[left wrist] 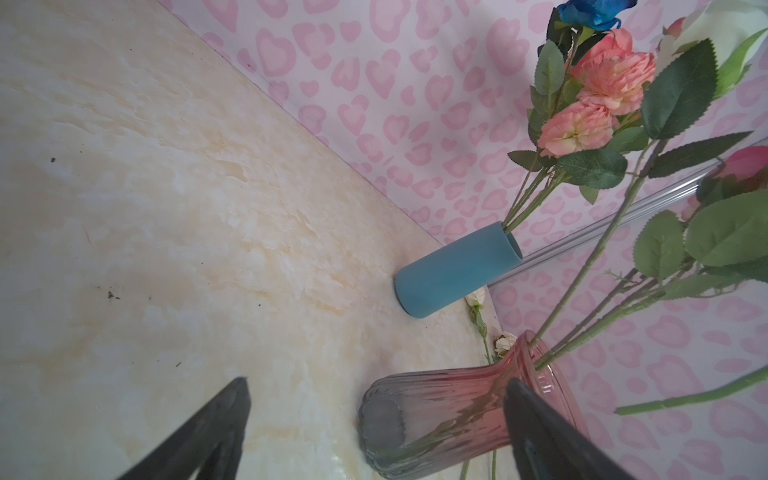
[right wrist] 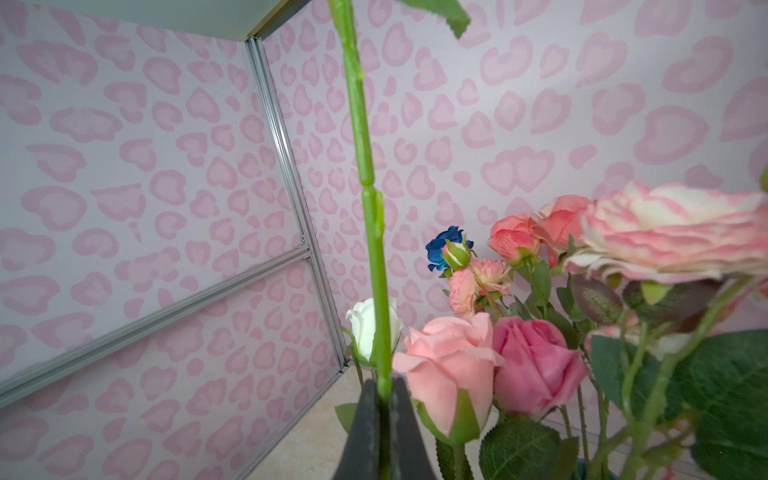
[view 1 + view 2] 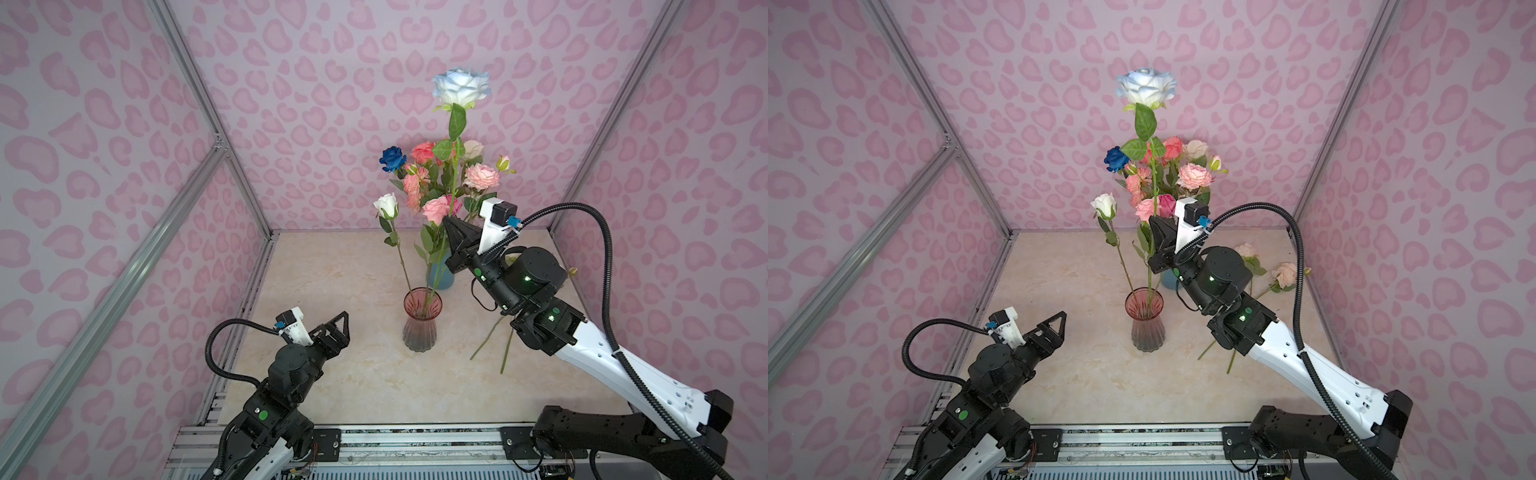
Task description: Arrange the flowers into the vase
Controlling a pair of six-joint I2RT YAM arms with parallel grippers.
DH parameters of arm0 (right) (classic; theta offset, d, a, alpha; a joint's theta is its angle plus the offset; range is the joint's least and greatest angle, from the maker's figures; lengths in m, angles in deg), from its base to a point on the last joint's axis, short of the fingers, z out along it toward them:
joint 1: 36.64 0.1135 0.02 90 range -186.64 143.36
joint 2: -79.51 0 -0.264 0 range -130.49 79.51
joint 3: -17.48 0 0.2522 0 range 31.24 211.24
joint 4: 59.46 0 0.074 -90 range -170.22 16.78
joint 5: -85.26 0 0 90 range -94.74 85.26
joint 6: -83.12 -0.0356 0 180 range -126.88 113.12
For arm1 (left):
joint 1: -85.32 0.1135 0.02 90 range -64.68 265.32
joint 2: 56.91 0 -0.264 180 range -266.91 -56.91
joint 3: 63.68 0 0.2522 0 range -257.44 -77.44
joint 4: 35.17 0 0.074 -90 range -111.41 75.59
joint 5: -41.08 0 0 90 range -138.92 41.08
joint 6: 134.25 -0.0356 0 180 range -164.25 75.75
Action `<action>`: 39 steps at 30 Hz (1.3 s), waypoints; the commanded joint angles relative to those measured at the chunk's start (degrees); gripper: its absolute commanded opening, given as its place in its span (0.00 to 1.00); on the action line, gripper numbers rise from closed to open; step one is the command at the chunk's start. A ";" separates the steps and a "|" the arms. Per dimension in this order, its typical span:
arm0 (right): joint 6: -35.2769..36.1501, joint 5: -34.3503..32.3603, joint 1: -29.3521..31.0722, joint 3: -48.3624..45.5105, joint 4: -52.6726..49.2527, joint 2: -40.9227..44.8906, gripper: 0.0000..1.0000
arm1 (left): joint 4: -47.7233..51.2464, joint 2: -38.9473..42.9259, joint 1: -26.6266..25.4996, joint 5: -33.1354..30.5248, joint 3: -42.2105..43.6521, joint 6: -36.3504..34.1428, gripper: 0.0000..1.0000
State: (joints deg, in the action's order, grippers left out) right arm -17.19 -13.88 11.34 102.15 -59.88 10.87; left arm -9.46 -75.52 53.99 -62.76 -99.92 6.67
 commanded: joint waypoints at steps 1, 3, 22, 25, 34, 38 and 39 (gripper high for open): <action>0.43 -0.55 0.22 -2.09 5.46 -1.24 0.00 | -1.06 0.66 0.04 0.23 0.25 -0.18 0.96; 0.09 -0.55 0.27 -4.30 5.93 -1.71 0.00 | -1.06 0.94 0.04 0.10 0.57 -0.20 0.96; -3.49 -5.56 3.49 -19.72 7.37 -1.24 0.15 | -2.52 -2.43 0.01 0.92 1.80 1.26 0.96; -3.44 -6.04 3.48 -20.09 6.87 -0.39 0.17 | -3.07 -3.17 0.04 0.76 1.75 1.21 0.96; -3.00 -5.96 4.51 -20.16 5.82 3.27 0.17 | -4.14 -4.94 0.04 1.62 1.58 1.48 0.96; -2.14 -7.33 4.88 -19.54 2.62 6.06 0.20 | -5.16 -5.68 0.04 1.93 1.92 1.60 0.96; -1.93 -7.99 4.90 -19.62 1.82 6.91 0.20 | -5.51 -6.10 0.04 2.14 2.07 1.57 0.96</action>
State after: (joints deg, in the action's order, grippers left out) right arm -20.03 -19.74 16.13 82.35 -55.77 16.45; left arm -12.13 -80.96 53.99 -61.06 -98.15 7.81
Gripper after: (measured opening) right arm 0.199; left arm 0.958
